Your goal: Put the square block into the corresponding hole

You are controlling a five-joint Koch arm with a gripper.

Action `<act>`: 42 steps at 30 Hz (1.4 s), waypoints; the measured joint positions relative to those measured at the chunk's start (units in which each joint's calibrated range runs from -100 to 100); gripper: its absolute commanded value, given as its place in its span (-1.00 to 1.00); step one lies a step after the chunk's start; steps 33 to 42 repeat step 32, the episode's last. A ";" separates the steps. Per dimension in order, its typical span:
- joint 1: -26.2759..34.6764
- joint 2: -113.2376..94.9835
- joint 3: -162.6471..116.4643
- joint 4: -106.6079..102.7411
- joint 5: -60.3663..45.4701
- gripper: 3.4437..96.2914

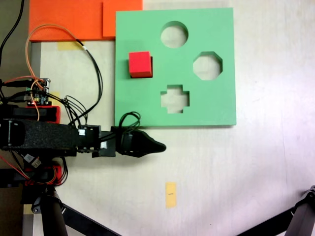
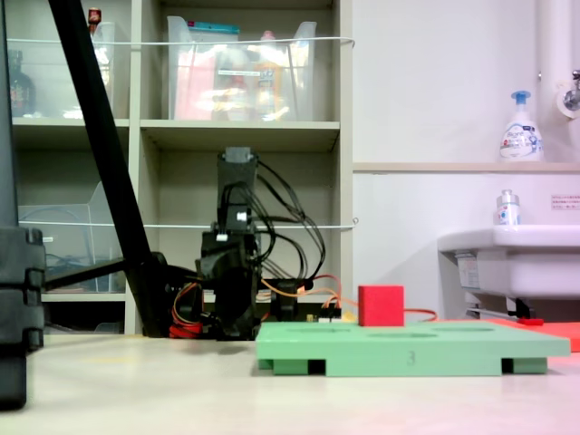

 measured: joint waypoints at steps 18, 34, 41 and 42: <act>0.93 -24.76 -20.58 -8.91 -6.11 -0.01; 0.93 -24.76 -20.58 -8.91 -6.11 -0.01; 0.93 -24.76 -20.58 -8.91 -6.11 -0.01; 0.93 -24.76 -20.58 -8.91 -6.11 -0.01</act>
